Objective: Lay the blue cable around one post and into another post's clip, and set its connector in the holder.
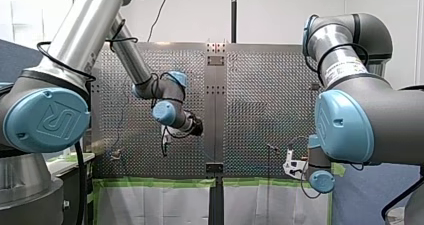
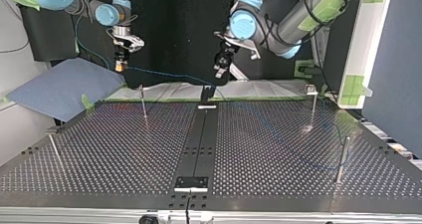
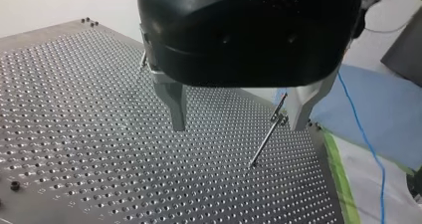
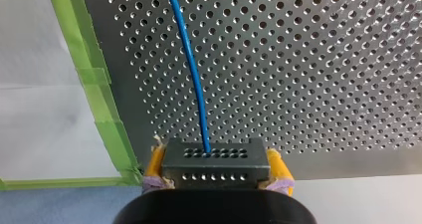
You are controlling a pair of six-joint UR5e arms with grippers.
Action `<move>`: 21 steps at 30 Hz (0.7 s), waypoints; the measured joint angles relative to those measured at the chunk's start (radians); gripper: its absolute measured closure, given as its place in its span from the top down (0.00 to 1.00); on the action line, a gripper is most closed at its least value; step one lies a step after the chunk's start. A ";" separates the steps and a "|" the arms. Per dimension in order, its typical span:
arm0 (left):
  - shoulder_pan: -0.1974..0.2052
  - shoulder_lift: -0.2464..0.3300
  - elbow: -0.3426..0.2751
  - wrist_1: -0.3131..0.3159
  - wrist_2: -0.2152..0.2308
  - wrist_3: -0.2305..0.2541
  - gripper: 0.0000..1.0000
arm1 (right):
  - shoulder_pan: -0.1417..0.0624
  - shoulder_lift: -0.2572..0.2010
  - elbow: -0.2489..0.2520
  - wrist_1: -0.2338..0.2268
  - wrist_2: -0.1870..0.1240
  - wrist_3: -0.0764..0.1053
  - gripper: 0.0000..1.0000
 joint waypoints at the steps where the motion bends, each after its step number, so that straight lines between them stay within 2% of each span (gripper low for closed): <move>1: 0.000 -0.009 0.007 0.009 0.003 0.003 1.00 | 0.000 0.000 0.000 -0.001 0.000 0.000 0.00; 8: 0.000 -0.080 0.042 0.080 0.045 0.052 1.00 | 0.003 0.000 -0.001 0.000 0.000 0.000 0.00; 21: -0.006 -0.194 0.046 0.194 0.085 0.165 1.00 | 0.013 0.000 -0.001 -0.001 0.000 0.000 0.00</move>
